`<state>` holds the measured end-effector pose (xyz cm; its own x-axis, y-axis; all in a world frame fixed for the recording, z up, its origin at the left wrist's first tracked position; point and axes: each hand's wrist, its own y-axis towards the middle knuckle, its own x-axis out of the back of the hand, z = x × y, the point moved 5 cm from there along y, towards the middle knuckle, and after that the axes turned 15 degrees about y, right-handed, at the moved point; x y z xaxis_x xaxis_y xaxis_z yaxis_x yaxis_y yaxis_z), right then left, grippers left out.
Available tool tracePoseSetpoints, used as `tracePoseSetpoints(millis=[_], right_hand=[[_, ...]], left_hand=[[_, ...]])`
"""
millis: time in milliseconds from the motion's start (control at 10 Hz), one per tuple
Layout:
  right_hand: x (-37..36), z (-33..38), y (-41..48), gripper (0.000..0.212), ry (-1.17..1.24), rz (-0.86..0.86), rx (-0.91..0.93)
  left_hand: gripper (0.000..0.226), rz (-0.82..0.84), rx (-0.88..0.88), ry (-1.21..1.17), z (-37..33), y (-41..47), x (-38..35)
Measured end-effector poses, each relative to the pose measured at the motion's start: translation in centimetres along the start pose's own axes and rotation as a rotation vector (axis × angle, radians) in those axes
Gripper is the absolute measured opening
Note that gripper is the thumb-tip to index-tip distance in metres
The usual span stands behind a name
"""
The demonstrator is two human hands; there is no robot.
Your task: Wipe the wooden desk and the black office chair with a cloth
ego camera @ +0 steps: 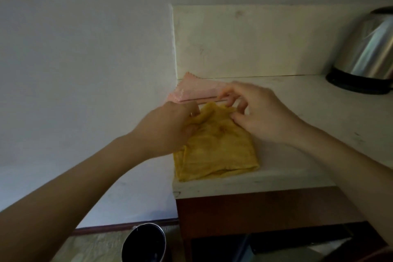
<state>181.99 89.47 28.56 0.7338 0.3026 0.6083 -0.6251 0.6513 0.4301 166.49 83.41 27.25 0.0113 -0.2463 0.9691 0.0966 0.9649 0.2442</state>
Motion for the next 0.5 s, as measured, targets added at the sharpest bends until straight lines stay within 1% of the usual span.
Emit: tracePoseSetpoints(millis=[100,200,300,400,500], right_hand=[[1.6,-0.3,0.2,0.04,-0.138,-0.13,-0.021],[1.6,-1.0,-0.9,0.051,-0.289,-0.111,-0.064],[-0.5,-0.9,-1.9,0.079,-0.338,0.168,-0.062],[-2.3,-1.6,-2.2,0.082,-0.477,0.332,-0.095],[-2.4,0.3,-0.8,0.066,-0.43,0.224,-0.01]], left_hand=[[0.034,-0.097,0.043,-0.01,0.3,0.8,0.4],[0.059,-0.087,0.006,0.046,0.5,0.6,-0.5],[0.084,0.149,-0.093,0.143,0.4,0.0,-2.4],[0.086,0.3,-0.108,0.07,0.1,-1.1,-3.8],[0.076,0.114,-0.065,-0.006,0.7,-1.8,-2.2]])
